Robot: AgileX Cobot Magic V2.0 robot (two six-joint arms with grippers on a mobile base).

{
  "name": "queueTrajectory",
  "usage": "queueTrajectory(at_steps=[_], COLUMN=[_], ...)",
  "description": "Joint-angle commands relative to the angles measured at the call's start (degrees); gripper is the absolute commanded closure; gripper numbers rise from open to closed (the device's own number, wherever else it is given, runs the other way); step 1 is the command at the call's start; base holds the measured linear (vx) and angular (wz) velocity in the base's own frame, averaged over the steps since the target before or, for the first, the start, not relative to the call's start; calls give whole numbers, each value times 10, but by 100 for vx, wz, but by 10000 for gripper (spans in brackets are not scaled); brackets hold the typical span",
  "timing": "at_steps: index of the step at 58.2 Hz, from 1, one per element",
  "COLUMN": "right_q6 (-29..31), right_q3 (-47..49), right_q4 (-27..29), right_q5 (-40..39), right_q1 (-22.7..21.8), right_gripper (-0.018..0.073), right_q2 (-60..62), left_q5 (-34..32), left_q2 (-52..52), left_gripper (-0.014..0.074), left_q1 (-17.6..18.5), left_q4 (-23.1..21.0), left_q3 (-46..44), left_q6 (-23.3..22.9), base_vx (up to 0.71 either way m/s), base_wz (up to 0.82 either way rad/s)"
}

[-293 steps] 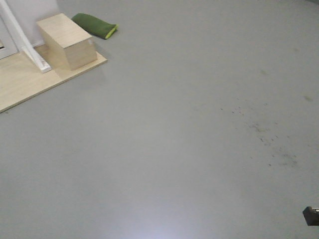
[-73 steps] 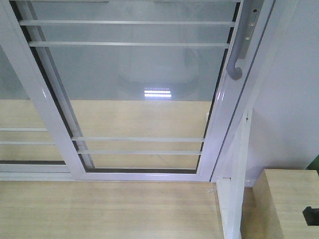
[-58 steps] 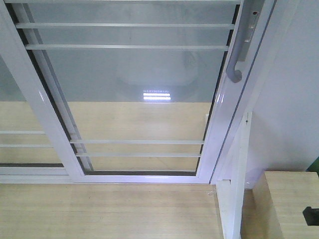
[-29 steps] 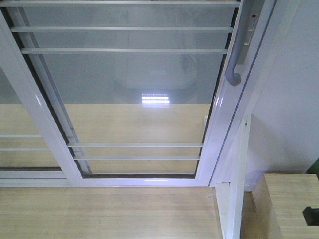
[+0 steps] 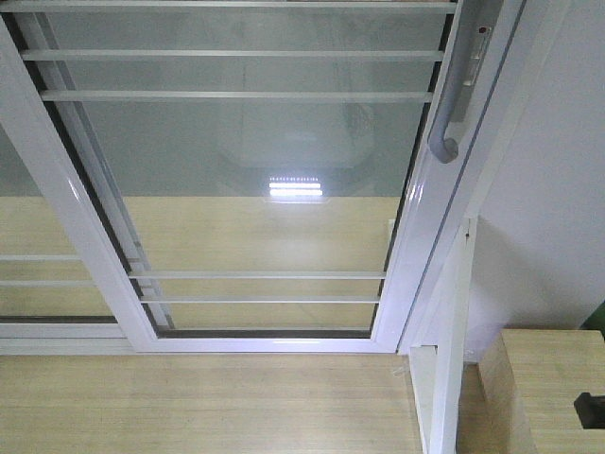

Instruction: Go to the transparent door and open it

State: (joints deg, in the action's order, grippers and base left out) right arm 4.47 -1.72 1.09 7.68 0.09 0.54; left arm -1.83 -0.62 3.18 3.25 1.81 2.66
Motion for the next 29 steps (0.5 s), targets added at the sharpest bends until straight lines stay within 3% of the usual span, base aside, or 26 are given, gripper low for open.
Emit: queueTrajectory(at_steps=[1, 29], right_q6=[5, 24], right_q3=[-2, -2], right_q4=[-4, -29], right_q5=[-49, -49], right_q1=[-2, -2], right_gripper=[566, 566], right_q2=[7, 7], left_q5=[-48, -48], left_q2=[0, 0], left_gripper=[603, 603], left_q1=[3, 3], left_q4=[-6, -6], left_q3=[8, 8], left_q6=[-5, -5], base_vx=[0, 0], base_wz=[0, 0])
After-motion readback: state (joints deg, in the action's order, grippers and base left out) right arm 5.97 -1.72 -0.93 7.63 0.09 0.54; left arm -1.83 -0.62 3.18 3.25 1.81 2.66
